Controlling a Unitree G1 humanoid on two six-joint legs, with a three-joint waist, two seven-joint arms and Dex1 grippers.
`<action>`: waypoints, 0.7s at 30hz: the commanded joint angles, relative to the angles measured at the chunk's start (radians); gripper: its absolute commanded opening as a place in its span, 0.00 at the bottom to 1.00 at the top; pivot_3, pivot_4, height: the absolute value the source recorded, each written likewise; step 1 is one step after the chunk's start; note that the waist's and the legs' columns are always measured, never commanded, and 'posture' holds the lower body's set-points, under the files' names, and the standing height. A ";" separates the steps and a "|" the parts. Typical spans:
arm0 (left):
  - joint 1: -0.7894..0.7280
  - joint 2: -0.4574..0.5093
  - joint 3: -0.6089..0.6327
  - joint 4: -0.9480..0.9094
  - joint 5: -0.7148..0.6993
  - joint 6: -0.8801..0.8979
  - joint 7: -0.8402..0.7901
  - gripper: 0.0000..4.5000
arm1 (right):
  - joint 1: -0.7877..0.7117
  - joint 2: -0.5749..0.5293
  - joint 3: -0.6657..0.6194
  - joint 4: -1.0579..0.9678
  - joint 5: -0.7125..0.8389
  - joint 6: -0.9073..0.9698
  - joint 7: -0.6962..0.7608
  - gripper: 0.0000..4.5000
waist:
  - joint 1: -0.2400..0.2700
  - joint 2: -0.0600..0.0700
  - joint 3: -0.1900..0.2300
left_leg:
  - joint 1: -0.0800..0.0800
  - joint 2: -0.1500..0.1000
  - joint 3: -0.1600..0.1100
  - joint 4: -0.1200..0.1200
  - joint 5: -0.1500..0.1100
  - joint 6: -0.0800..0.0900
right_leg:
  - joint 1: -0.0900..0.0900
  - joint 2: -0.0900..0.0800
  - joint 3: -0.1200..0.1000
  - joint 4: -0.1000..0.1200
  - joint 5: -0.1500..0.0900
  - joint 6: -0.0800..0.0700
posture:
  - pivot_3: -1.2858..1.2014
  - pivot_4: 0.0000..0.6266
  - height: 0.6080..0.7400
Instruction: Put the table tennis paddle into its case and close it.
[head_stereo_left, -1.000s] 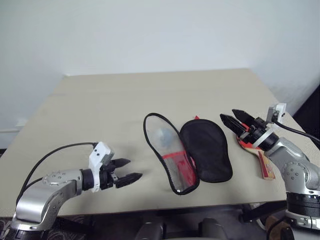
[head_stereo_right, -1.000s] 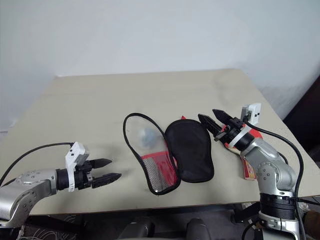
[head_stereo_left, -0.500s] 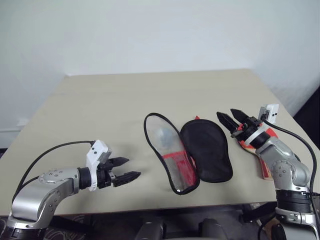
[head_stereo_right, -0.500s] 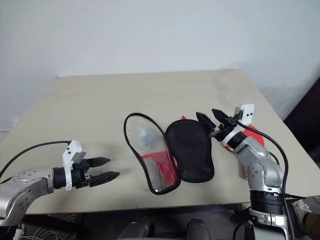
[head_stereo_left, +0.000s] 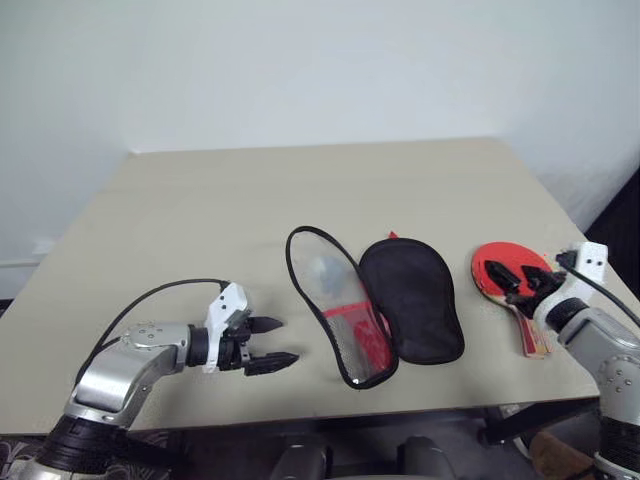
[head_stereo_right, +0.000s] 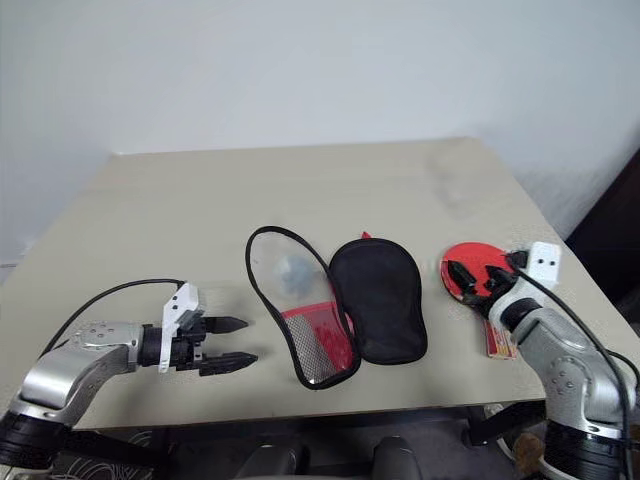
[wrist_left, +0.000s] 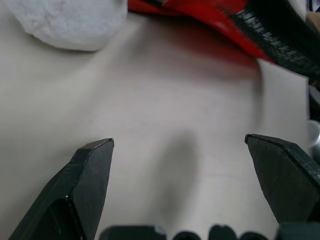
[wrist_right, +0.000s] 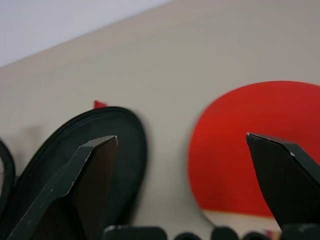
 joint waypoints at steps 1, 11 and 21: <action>-0.050 -0.034 -0.036 0.096 0.053 -0.092 -0.042 1.00 | 0.025 -0.029 -0.065 -0.035 -0.011 0.057 -0.065 0.99 | 0.002 -0.001 0.000 | 0.000 0.000 0.000 0.000 0.000 0.000 | 0.000 0.000 0.000 0.000 0.000 0.000 | 0.52 0.00 1.00; -0.140 -0.142 -0.098 0.368 0.185 -0.328 -0.103 1.00 | 0.125 -0.024 -0.089 -0.052 0.008 0.173 -0.083 0.99 | 0.016 0.005 -0.005 | 0.011 0.000 0.001 0.001 0.000 0.001 | 0.014 -0.002 -0.001 -0.003 -0.003 -0.001 | 0.52 0.00 1.00; -0.129 -0.149 -0.039 0.245 0.117 -0.242 -0.110 1.00 | 0.132 -0.052 0.043 0.007 -0.124 0.125 -0.063 0.99 | 0.014 0.007 -0.007 | 0.010 0.000 0.001 0.001 0.000 0.001 | 0.014 -0.002 -0.001 -0.002 -0.002 0.001 | 0.52 0.00 1.00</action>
